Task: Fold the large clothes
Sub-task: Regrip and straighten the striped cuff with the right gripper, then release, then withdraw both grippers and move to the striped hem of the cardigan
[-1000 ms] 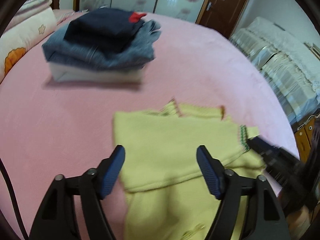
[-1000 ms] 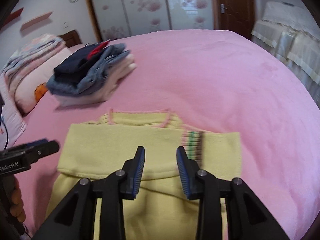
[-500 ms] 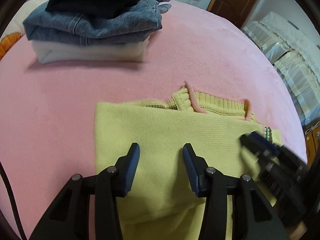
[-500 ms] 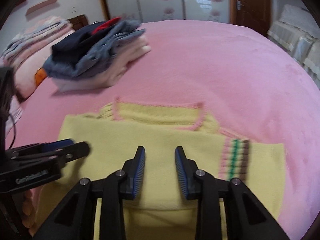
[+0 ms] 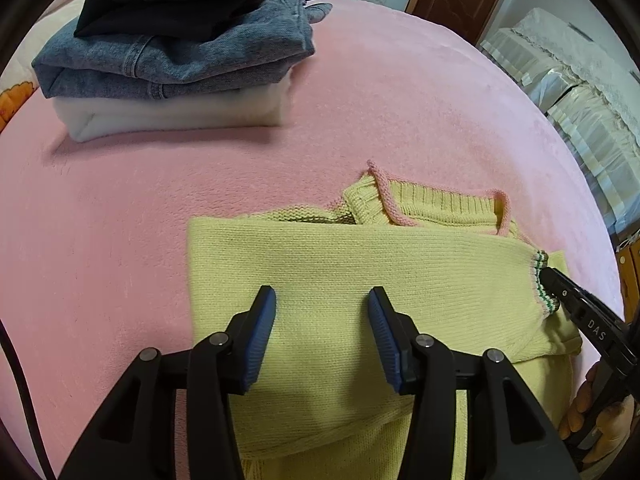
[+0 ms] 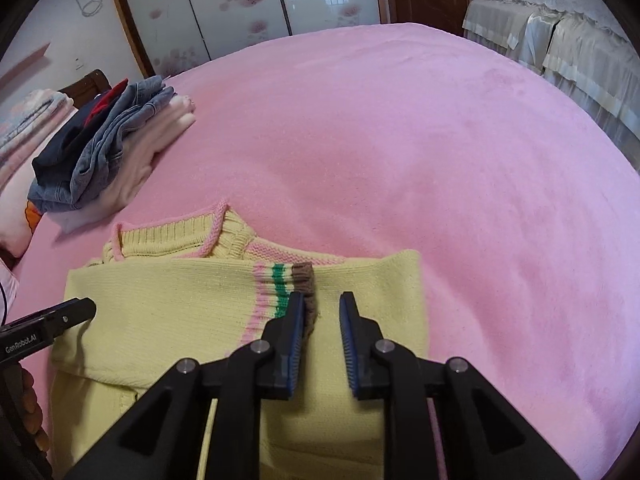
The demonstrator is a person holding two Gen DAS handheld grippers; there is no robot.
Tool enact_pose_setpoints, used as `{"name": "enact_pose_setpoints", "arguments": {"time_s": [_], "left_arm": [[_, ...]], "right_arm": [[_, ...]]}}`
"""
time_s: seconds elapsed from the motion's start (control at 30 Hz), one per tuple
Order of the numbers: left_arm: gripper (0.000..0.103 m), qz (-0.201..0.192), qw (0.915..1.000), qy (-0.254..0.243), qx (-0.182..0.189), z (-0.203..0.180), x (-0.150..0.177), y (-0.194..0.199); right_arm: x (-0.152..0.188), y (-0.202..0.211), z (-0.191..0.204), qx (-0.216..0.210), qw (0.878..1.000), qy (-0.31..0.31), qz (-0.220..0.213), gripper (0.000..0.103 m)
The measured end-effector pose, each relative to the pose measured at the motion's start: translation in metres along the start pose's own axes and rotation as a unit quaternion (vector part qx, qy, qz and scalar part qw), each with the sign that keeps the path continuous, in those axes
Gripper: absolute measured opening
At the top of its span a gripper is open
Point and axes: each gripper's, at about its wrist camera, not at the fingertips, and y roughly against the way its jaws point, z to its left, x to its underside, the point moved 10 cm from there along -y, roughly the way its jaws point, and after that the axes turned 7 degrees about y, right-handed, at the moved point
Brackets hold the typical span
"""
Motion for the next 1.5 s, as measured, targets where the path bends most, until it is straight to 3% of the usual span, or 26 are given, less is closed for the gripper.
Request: {"name": "enact_pose_setpoints", "arguments": {"time_s": [0.1,0.3,0.53,0.73,1.0,1.13,1.23,1.3,1.37,1.5], "left_arm": [[0.065,0.004,0.9999,-0.014,-0.001,-0.008,0.005,0.004],[0.074,0.008,0.9994,-0.029,-0.019,-0.016,0.009,0.006],[0.075,0.017,0.9992,-0.023,-0.026,-0.019,0.008,0.015],[0.075,0.014,0.9994,-0.017,-0.025,-0.019,0.008,0.034],[0.075,-0.004,0.9999,0.008,0.007,-0.021,0.012,0.086],[0.075,-0.023,0.9997,0.004,0.000,-0.018,0.019,0.123],[0.075,-0.030,0.9995,0.009,0.010,-0.019,0.026,0.147],[0.075,-0.036,0.9992,0.011,0.014,-0.019,0.033,0.165],[0.075,-0.045,0.9988,0.007,0.017,-0.020,0.042,0.184],[0.075,-0.053,0.9984,0.008,0.021,-0.022,0.062,0.214]], "right_arm": [[-0.001,0.001,0.005,0.018,1.000,0.018,0.003,0.020],[-0.002,0.003,0.008,0.029,0.999,0.027,0.012,0.020],[-0.004,0.018,0.015,0.006,1.000,0.017,0.010,0.021],[-0.009,0.045,0.025,-0.008,1.000,0.012,-0.012,0.032],[-0.014,0.097,0.040,-0.026,0.999,0.011,-0.040,0.032],[-0.011,0.130,0.048,-0.040,0.998,0.013,-0.053,0.032],[-0.008,0.156,0.054,-0.049,0.996,0.010,-0.068,0.045],[-0.005,0.178,0.054,-0.049,0.995,0.007,-0.087,0.064],[-0.002,0.193,0.055,-0.050,0.994,0.007,-0.098,0.070],[0.012,0.220,0.058,-0.052,0.994,0.011,-0.097,0.072]]}}
